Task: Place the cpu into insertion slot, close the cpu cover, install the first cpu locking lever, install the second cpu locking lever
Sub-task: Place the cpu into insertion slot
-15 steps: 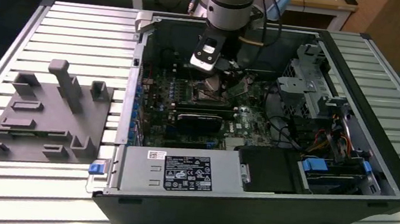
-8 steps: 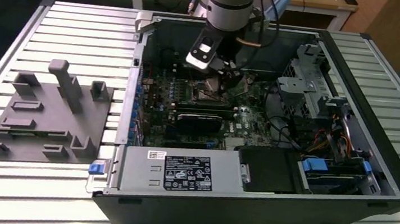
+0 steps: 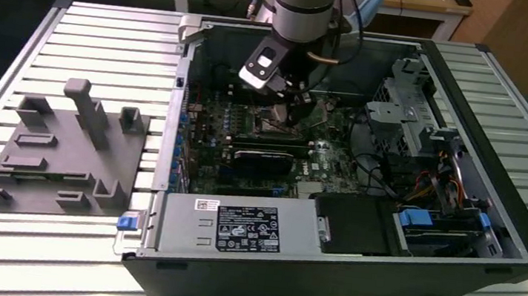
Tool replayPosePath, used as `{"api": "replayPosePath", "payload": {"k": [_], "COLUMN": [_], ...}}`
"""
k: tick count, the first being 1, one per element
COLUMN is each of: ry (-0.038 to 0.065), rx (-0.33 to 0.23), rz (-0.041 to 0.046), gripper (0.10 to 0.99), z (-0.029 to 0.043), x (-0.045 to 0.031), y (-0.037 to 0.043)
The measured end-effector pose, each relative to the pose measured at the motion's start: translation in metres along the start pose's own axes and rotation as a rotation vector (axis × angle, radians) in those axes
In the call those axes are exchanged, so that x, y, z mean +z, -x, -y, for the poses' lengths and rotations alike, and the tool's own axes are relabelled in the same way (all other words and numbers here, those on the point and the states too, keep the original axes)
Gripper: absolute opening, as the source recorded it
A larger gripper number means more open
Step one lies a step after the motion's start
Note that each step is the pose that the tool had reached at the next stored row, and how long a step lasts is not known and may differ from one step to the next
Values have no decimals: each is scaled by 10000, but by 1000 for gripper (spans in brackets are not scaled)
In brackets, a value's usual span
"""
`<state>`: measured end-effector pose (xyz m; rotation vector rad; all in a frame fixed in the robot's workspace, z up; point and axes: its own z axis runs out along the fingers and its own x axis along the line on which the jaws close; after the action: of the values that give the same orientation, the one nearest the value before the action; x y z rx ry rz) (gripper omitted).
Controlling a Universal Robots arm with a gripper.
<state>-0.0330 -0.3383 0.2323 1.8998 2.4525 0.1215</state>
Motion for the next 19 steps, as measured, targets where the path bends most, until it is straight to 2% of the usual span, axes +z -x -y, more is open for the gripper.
{"api": "replayPosePath", "payload": {"k": [11, 19], "ry": [36, 41], "rx": [1921, 2173], "rz": [163, 183], "gripper": [541, 541], "z": [3, 6], "x": [31, 63], "y": [0, -53]}}
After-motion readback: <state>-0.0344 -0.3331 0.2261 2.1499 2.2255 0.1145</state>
